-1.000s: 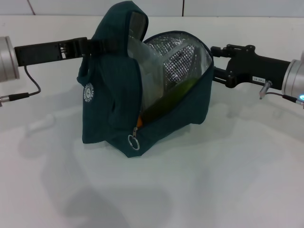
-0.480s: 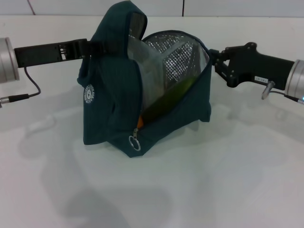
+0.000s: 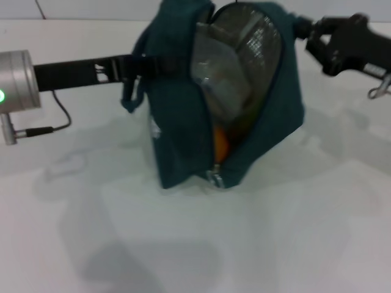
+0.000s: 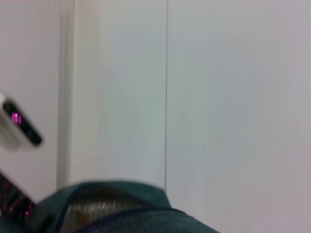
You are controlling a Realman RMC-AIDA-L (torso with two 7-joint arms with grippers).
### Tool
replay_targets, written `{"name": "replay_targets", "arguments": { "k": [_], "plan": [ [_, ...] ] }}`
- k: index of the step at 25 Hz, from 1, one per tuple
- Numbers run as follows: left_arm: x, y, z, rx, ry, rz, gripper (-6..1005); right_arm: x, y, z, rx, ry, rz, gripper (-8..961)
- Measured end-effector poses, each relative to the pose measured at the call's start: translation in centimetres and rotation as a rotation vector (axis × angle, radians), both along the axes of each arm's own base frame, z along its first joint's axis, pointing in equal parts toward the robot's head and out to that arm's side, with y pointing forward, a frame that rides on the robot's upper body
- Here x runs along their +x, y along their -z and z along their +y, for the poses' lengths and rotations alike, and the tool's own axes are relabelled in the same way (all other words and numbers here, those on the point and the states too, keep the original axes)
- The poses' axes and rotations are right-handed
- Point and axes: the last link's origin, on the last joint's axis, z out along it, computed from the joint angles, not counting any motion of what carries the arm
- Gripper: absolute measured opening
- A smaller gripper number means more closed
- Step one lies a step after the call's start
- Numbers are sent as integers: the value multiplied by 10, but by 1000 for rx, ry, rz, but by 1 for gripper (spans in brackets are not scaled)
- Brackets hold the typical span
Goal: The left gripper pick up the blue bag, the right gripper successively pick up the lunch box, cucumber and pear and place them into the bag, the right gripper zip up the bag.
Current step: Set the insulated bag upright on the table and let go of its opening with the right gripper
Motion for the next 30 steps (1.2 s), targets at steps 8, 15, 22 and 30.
{"name": "replay_targets", "arguments": {
  "k": [8, 15, 22, 30],
  "plan": [
    [19, 26, -17, -77, 85, -74, 45, 10, -21, -13, -8, 11, 32, 42],
    [22, 60, -15, -113, 57, -43, 45, 24, -24, -18, -9, 46, 20, 42],
    [20, 86, -13, -139, 23, -73, 45, 30, -13, -15, -54, 77, -30, 41],
    [22, 83, -15, -132, 27, -95, 44, 29, 1, -15, -102, 77, -73, 41]
  ]
}}
